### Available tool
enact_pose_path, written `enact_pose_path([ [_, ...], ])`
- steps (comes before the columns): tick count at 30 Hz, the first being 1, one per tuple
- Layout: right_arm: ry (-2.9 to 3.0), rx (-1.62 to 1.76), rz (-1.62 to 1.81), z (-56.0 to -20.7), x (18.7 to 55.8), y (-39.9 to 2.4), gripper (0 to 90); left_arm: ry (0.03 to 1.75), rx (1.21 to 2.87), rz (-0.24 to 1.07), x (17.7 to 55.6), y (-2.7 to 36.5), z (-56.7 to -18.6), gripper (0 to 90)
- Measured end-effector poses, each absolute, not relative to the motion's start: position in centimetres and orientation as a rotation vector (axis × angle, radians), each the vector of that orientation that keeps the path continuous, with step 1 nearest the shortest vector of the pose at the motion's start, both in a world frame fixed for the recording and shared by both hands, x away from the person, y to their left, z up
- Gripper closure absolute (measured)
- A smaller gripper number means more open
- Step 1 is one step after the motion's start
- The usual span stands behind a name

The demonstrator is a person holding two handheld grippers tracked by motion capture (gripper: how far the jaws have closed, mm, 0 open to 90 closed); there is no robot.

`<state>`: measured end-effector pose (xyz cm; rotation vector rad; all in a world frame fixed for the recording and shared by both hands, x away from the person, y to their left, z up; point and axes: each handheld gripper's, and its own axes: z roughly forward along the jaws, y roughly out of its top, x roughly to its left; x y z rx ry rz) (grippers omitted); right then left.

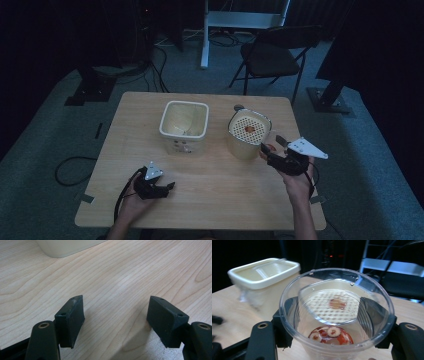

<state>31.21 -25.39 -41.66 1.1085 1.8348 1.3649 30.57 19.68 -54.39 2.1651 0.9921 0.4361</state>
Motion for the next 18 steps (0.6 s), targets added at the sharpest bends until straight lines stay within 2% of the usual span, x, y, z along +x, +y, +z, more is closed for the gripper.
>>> enact_pose_path([
  [18,1.719,1.221,1.209,-39.7,35.9,-28.1,34.2,1.000,2.162,0.442,30.5,19.6,-54.4,30.7],
])
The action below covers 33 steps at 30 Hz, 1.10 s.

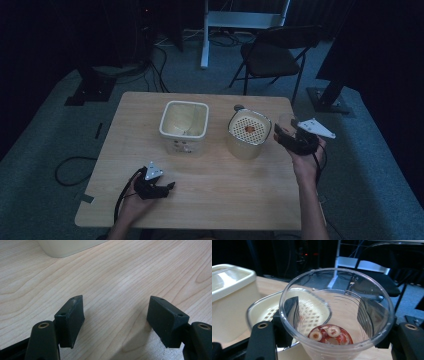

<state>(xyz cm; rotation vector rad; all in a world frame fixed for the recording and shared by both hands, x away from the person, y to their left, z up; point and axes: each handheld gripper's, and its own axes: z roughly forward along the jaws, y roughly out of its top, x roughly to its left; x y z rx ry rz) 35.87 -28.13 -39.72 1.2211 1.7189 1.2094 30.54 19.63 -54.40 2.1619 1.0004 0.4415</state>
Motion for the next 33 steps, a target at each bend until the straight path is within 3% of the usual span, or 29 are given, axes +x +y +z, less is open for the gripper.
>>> enact_pose_path([
  [15,1.708,1.257,1.085,-38.9,40.1,-27.7,34.3,1.012,2.155,0.447,30.5,19.5,-54.4,30.7],
  [33,1.878,0.882,0.517,-38.3,42.1,-23.4,35.3,1.016,2.153,0.450,30.5,19.5,-54.4,30.6],
])
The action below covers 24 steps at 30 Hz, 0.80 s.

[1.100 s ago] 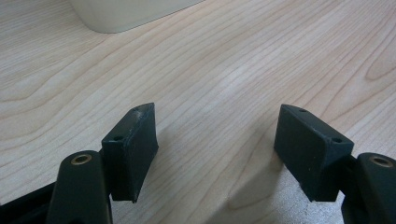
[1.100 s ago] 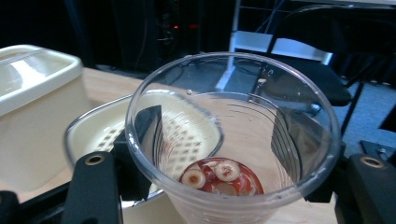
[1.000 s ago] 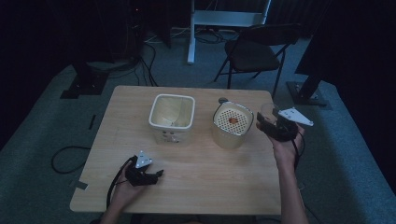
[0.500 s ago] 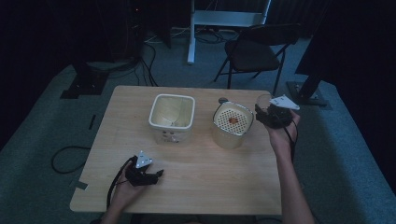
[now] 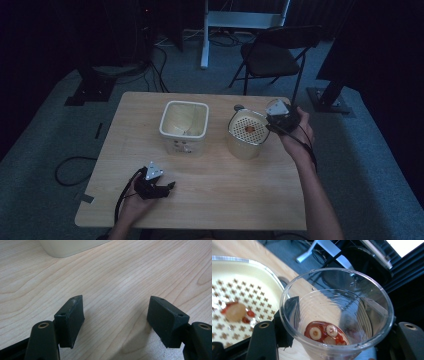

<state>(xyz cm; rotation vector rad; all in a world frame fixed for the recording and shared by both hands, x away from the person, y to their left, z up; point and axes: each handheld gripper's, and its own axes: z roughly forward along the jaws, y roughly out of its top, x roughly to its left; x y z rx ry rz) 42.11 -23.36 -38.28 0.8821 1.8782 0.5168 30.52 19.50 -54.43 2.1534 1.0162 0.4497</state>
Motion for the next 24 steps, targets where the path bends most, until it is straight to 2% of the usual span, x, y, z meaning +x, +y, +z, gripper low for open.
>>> enact_pose_path([
  [11,1.923,0.442,0.029,-38.8,42.4,-19.1,35.7,1.017,2.152,0.450,30.5,19.5,-54.4,30.6],
  [24,1.825,0.059,-0.418,-40.4,42.4,-16.4,37.2,1.019,2.150,0.451,30.5,19.5,-54.4,30.6],
])
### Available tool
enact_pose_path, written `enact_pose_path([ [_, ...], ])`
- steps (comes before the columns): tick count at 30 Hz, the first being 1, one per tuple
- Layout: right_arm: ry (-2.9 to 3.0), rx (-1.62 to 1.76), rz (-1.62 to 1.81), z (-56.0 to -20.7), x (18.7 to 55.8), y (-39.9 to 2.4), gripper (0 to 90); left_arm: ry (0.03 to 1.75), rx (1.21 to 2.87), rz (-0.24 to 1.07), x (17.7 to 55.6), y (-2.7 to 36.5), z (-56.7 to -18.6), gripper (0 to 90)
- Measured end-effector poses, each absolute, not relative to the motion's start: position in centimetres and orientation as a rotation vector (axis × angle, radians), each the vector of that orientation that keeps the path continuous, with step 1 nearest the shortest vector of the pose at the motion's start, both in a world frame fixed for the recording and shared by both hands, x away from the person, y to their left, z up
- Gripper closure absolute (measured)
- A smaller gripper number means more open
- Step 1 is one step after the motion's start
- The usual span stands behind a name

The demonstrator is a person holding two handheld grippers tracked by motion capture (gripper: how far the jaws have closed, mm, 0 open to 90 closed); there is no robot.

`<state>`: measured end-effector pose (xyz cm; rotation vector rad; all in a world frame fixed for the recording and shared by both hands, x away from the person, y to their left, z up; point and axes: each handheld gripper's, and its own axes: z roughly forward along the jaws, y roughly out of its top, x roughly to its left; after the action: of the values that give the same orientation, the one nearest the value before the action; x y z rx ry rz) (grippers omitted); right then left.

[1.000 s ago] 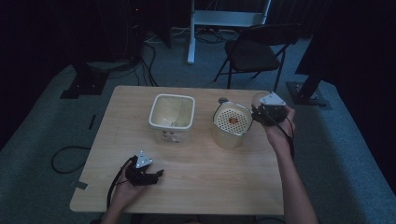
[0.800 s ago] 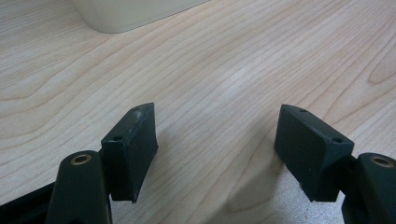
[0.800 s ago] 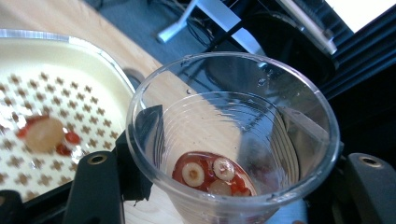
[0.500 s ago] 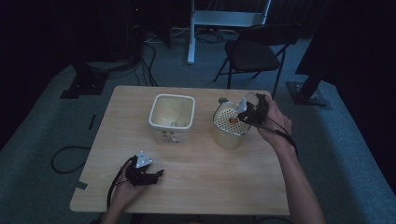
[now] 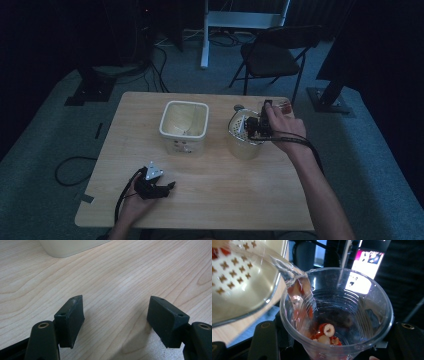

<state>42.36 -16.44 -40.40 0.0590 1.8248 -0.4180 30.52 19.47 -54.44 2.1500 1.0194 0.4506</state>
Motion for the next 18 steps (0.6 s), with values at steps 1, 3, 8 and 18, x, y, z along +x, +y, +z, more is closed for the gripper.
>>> enact_pose_path([
  [1,1.806,0.036,-0.439,-40.52,42.30,-16.30,37.3,1.020,2.149,0.450,30.51,19.47,-54.44,30.6],
  [3,1.780,-0.006,-0.479,-40.56,42.17,-16.07,37.5,1.020,2.149,0.451,30.52,19.47,-54.44,30.5],
  [8,1.731,-0.082,-0.532,-40.77,41.92,-15.86,37.6,1.019,2.149,0.450,30.52,19.47,-54.44,30.6],
  [18,1.696,-0.159,-0.570,-40.81,41.58,-15.53,38.5,1.020,2.149,0.450,30.52,19.46,-54.44,30.6],
])
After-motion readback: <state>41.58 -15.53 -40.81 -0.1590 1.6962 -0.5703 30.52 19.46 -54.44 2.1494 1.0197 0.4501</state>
